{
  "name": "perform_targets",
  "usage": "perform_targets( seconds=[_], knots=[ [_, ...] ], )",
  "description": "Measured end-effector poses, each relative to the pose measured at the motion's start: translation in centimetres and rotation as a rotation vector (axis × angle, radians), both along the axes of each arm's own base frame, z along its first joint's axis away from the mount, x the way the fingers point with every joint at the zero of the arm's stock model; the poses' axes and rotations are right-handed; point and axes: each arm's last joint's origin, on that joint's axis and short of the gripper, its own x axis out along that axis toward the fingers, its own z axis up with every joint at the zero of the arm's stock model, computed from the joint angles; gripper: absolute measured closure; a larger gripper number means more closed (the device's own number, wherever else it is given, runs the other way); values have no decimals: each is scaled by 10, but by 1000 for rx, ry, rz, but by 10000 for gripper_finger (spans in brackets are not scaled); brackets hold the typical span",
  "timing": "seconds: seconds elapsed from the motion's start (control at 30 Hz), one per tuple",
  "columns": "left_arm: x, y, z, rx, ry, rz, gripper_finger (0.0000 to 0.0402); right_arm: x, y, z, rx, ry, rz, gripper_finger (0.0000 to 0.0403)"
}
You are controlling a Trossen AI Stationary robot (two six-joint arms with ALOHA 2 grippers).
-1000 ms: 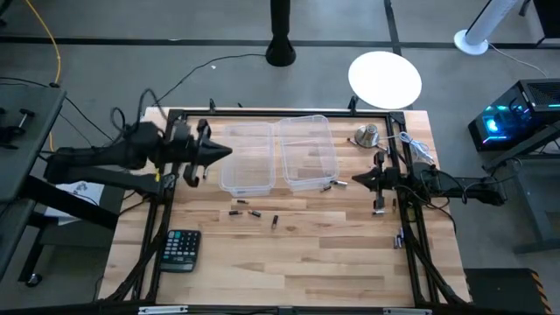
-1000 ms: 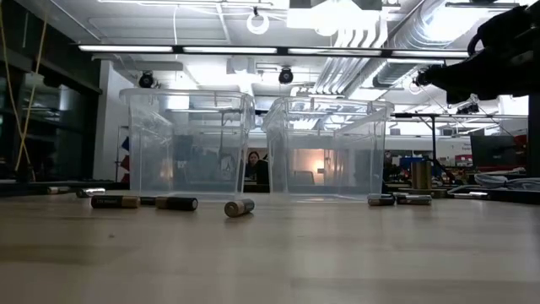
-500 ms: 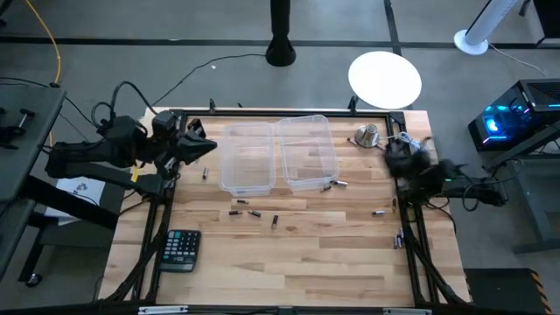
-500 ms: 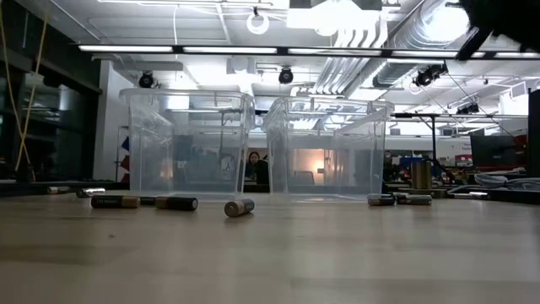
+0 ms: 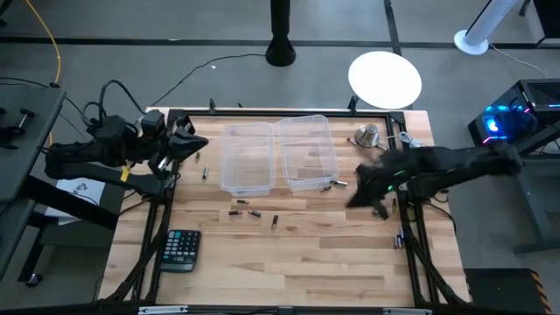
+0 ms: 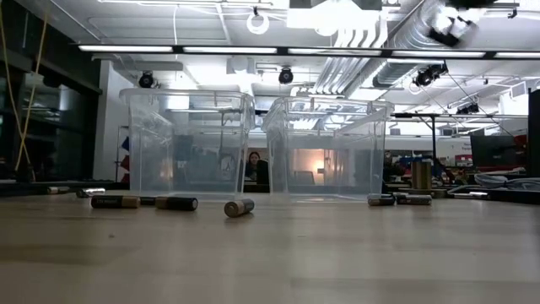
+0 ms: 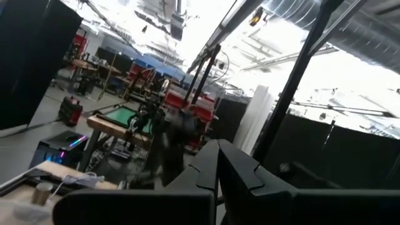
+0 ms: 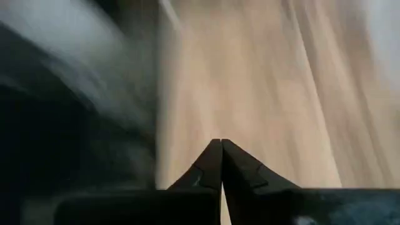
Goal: Sort batteries
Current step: Put silver battery into the right transparent bin
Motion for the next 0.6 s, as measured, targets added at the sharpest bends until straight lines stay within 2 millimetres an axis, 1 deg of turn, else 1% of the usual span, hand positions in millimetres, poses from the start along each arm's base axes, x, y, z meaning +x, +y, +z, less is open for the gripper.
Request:
perform_targets(
  seconds=[0.07, 0.1, 0.17, 0.2, 0.23, 0.37, 0.5, 0.6],
  knots=[
    [-5, 0, 0, 0, 5, 1, 401, -4, 6, -15, -90, 373, 13, 403],
    [-7, 1, 0, -1, 5, 5, 401, -5, 9, -21, -129, 500, 19, 403],
    [-10, 1, 0, -1, 3, 13, 401, -5, 16, -34, -163, 672, 15, 403],
    [-11, 1, 0, 0, 1, 14, 401, -5, 20, -43, -166, 732, 4, 403],
    [-11, 1, 0, -1, 1, 14, 401, -5, 24, -53, -173, 770, 3, 403],
    [-10, 1, -1, 22, 16, 20, 401, -5, 34, -91, -181, 816, 23, 403],
    [-9, 1, -3, 25, 38, 22, 401, -9, 28, -115, -177, 888, -55, 395],
    [-9, 1, -3, 25, 40, 23, 401, -17, 19, -127, -186, 950, -113, 372]
  ],
)
